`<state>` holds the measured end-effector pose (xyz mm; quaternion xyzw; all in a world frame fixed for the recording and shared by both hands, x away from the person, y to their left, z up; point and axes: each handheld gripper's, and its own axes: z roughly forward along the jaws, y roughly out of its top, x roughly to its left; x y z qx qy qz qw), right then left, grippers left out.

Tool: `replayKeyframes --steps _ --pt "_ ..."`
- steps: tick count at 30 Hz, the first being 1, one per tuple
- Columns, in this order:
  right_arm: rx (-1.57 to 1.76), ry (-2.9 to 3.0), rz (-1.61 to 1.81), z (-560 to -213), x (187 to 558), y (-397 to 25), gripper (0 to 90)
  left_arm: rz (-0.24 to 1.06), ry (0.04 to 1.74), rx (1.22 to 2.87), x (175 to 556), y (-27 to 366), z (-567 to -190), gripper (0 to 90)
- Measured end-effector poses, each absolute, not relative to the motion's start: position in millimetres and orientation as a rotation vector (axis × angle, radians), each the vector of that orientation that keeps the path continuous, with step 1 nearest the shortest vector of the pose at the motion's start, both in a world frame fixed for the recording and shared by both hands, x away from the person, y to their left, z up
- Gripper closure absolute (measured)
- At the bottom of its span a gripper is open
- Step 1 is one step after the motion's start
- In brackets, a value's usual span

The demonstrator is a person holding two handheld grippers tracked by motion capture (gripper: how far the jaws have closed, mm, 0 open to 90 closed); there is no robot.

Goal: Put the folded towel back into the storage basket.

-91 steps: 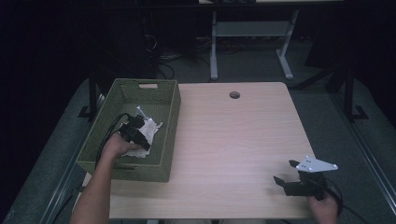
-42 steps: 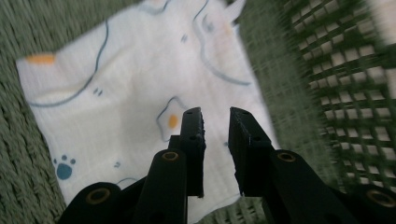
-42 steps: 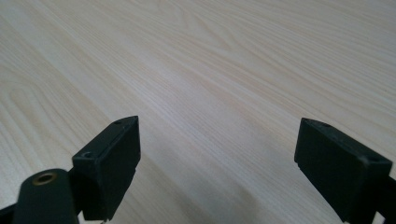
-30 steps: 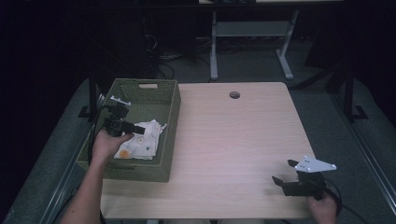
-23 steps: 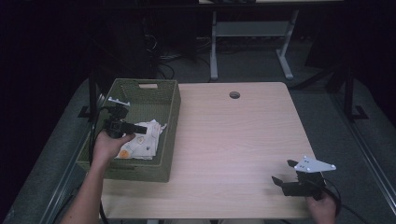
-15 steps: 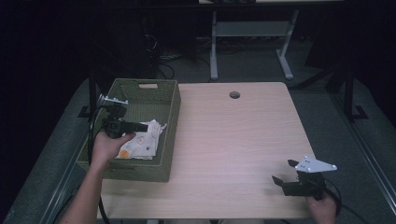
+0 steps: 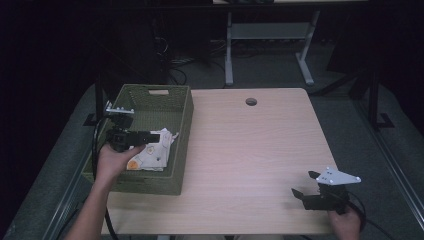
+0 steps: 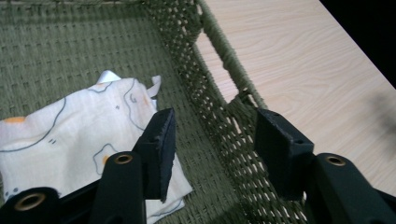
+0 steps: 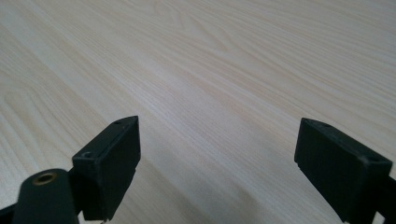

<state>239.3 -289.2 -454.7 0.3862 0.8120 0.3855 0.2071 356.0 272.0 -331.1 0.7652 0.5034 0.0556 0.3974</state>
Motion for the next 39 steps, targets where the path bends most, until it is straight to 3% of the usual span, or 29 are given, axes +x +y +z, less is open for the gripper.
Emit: replayKeyframes --steps 10,25,39 --pt "1.08 2.256 1.075 -454 238 -289 14.0 0.189 1.224 1.91 348 261 -323 40.8" --pt "1.073 2.262 1.065 -454 239 -287 14.0 0.205 1.177 1.88 340 246 -315 40.8" --pt "1.072 2.265 1.073 -454 240 -289 14.0 0.198 1.101 1.931 337 208 -324 40.7"
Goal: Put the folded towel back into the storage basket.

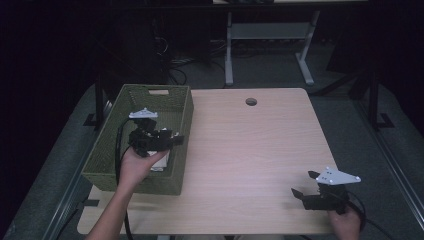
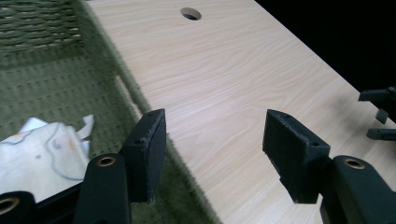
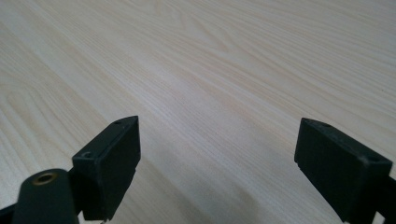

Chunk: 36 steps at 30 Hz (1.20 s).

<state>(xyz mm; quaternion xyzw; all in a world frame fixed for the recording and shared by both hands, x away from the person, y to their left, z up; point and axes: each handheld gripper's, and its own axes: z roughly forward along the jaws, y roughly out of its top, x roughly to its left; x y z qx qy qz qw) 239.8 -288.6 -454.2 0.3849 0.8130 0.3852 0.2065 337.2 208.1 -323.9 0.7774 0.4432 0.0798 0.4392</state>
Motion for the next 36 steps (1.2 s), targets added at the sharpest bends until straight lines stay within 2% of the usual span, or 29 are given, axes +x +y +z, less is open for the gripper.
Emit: replayKeyframes --steps 22,36 --pt "1.082 2.248 1.099 -452 240 -291 14.0 0.159 1.002 1.954 331 157 -321 39.1" --pt "1.08 2.249 1.089 -452 239 -292 14.0 0.146 0.962 1.975 326 131 -333 39.2"
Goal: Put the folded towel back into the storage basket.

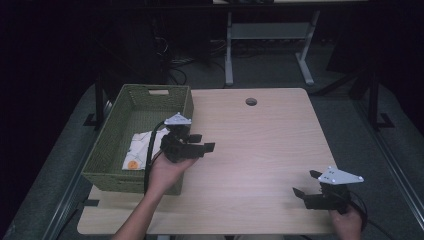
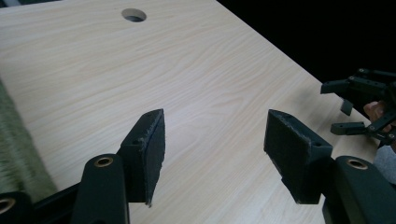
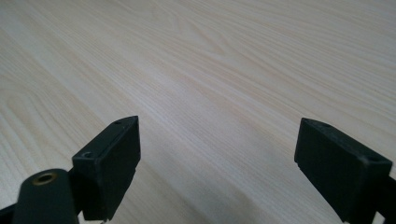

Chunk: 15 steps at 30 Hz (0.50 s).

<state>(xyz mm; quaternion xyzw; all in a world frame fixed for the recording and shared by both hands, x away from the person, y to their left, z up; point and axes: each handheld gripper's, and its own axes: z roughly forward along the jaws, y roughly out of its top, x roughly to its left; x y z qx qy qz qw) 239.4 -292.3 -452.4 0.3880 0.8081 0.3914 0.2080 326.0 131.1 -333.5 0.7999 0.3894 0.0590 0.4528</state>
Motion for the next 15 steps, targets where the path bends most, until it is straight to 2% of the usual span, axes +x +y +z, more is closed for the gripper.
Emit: replayKeyframes --steps 15 --pt "1.084 2.236 1.101 -451 238 -295 14.0 0.103 0.919 2.023 322 94 -361 37.2"
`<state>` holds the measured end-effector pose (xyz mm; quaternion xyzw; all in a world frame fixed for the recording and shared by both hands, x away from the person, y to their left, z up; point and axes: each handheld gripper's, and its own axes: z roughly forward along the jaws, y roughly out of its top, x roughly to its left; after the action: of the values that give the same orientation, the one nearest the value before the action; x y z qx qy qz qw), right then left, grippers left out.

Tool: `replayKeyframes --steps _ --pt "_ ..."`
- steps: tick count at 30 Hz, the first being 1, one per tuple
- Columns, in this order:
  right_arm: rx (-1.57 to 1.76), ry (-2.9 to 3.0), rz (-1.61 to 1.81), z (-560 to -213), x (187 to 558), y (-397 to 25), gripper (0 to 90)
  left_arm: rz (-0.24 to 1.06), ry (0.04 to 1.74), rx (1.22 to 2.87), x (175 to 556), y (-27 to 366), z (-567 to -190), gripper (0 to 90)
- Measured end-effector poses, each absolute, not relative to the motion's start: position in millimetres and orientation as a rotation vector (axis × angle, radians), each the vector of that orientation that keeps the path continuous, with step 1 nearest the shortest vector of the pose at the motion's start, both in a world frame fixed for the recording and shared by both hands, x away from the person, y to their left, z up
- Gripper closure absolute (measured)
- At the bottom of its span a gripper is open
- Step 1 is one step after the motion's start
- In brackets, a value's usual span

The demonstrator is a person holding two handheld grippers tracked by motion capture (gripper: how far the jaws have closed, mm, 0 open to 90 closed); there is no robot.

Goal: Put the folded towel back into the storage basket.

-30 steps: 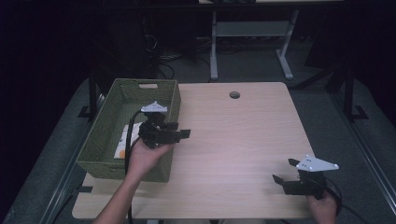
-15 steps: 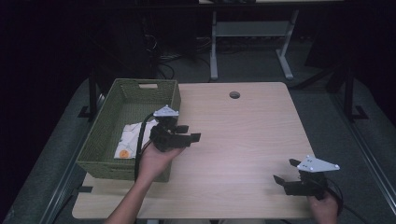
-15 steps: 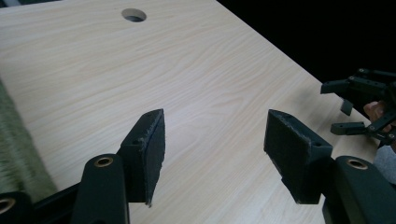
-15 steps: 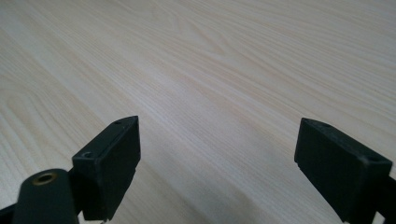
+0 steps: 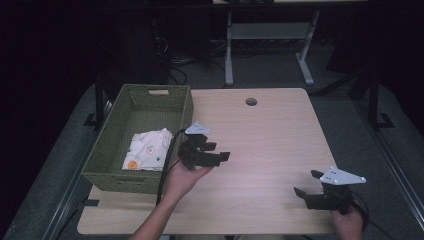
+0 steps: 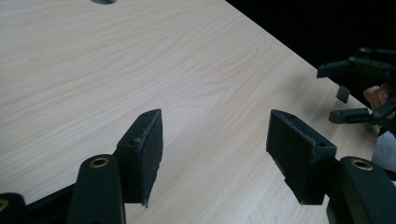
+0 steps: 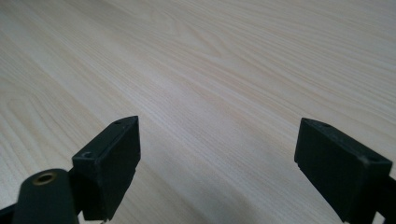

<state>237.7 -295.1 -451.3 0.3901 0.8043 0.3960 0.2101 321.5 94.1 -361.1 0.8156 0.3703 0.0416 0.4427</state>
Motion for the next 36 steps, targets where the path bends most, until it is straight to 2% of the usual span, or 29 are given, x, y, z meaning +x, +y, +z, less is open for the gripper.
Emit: replayKeyframes --steps 25,36 --pt "1.097 2.23 1.104 -452 237 -301 14.0 0.046 0.834 2.046 308 43 -403 37.1" --pt "1.094 2.253 1.07 -455 239 -303 14.0 0.021 0.798 2.052 297 35 -423 36.6"
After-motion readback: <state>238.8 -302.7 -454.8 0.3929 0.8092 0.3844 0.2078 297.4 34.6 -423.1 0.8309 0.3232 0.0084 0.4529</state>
